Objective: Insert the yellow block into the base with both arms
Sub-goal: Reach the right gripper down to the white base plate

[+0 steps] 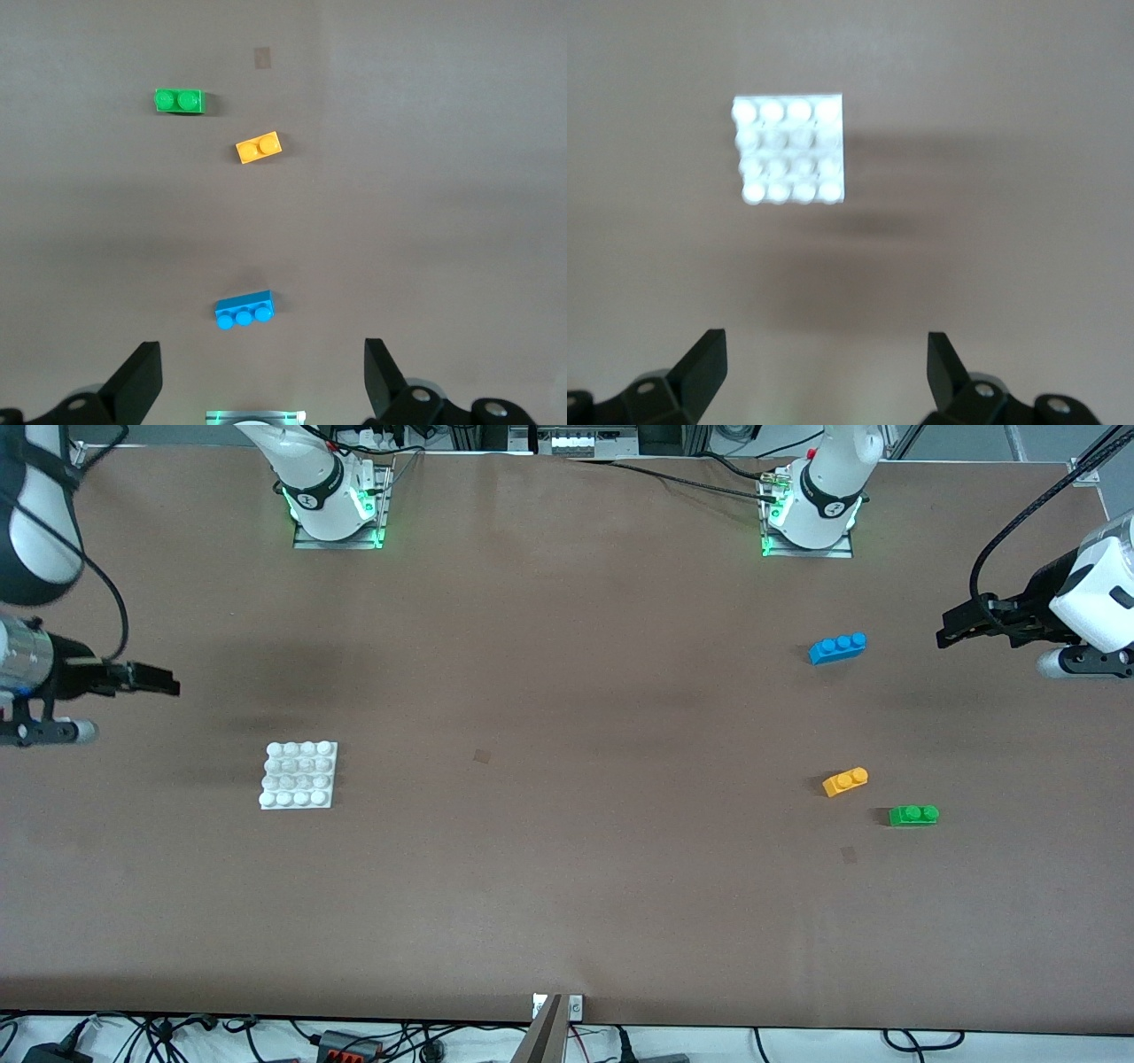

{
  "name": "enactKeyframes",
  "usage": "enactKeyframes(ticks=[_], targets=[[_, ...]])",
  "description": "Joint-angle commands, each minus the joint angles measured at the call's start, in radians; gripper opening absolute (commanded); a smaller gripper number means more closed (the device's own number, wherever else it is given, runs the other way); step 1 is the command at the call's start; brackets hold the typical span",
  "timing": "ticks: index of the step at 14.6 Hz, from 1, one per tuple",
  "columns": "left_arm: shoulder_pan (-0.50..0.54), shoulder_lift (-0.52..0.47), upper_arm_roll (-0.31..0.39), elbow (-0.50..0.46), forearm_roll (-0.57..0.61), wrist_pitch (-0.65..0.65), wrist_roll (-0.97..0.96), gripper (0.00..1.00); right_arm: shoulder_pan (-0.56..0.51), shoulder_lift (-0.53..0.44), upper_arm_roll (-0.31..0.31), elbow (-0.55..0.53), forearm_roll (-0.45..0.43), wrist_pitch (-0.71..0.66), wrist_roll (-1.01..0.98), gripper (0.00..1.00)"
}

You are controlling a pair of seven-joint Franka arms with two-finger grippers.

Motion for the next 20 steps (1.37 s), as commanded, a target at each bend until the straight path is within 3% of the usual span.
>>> enactKeyframes(ticks=[1,9,14,20], targets=[[0.003,0.004,0.002,0.008,-0.015,0.002,0.016,1.0,0.0,0.093,0.005,-0.043,0.01,0.166,0.011,1.0],[0.008,0.013,0.004,0.008,-0.017,0.002,0.019,1.0,0.01,0.305,0.018,-0.124,0.036,0.481,0.011,1.0],[0.009,0.013,0.004,0.008,-0.017,0.002,0.019,1.0,0.022,0.349,0.02,-0.175,0.036,0.588,0.011,1.0],[0.008,0.013,0.004,0.008,-0.017,0.002,0.019,1.0,0.037,0.355,0.02,-0.176,0.037,0.592,0.013,1.0]])
